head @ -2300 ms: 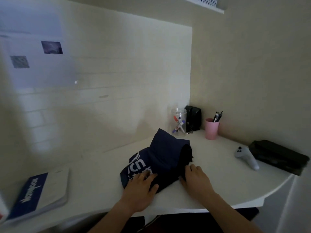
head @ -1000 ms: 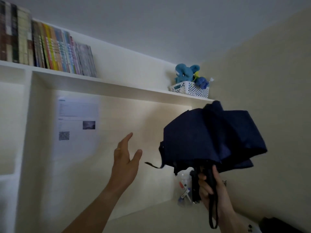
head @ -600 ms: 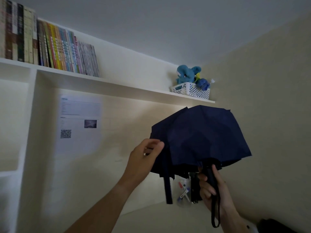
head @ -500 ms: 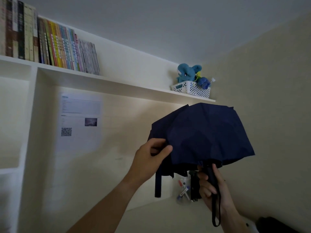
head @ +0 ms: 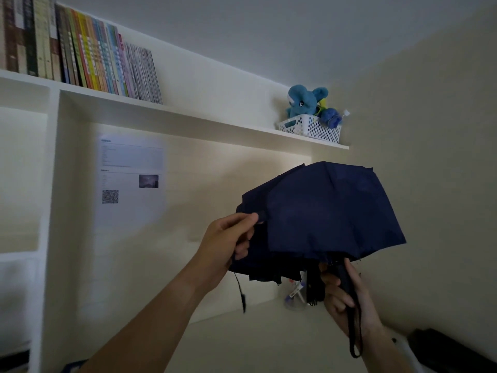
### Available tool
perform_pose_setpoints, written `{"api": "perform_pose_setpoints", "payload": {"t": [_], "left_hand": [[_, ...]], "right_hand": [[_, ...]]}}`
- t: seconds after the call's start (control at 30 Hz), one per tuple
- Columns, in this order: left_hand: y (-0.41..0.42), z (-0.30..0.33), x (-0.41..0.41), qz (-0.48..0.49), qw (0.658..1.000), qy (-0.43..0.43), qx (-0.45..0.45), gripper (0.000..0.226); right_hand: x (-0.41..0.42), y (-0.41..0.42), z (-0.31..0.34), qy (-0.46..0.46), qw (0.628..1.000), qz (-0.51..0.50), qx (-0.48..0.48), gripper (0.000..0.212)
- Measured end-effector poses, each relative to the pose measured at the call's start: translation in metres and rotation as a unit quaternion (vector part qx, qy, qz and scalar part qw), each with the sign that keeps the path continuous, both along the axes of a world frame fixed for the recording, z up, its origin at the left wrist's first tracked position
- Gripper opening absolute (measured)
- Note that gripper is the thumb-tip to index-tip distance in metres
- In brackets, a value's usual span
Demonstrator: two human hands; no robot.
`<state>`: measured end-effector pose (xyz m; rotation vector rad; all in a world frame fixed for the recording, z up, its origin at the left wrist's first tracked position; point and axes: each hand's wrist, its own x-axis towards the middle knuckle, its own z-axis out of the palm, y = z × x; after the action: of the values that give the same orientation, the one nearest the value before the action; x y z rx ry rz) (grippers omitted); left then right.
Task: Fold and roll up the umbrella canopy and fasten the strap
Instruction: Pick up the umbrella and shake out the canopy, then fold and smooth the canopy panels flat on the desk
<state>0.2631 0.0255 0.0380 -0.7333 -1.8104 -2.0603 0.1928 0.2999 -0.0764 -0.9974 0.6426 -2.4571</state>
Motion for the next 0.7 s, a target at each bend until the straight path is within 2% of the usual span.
{"api": "perform_pose_setpoints", "payload": {"t": [0.07,0.13,0.27,0.4,0.5,0.57,0.63,0.7], "left_hand": [[-0.008,-0.005,-0.007,0.085,0.996,-0.009,-0.012,0.022],[-0.017,-0.010,-0.016,0.153,0.988,-0.033,0.000,0.022],[-0.034,-0.023,-0.041,0.190,0.976,-0.104,0.023,0.014],[-0.045,-0.053,-0.077,0.221,0.960,-0.157,-0.069,0.019],[-0.053,-0.075,-0.104,0.229,0.947,-0.202,-0.102,0.020],[-0.058,-0.082,-0.118,0.236,0.939,-0.228,-0.100,0.016],[-0.065,-0.083,-0.131,0.239,0.933,-0.253,-0.089,0.018],[-0.072,-0.081,-0.143,0.234,0.931,-0.267,-0.081,0.020]], "right_hand": [[0.012,-0.012,-0.011,-0.074,0.991,-0.112,0.012,0.035],[0.022,-0.030,-0.024,-0.139,0.969,-0.199,0.039,0.037],[0.017,-0.074,-0.072,-0.288,0.926,-0.231,0.077,0.047],[-0.008,-0.119,-0.130,-0.413,0.872,-0.251,0.081,0.043],[-0.021,-0.150,-0.154,-0.430,0.852,-0.277,0.112,0.045],[-0.025,-0.163,-0.163,-0.414,0.850,-0.282,0.162,0.038],[-0.026,-0.166,-0.170,-0.395,0.847,-0.265,0.236,0.034],[-0.023,-0.160,-0.170,-0.351,0.839,-0.237,0.342,0.044]]}}
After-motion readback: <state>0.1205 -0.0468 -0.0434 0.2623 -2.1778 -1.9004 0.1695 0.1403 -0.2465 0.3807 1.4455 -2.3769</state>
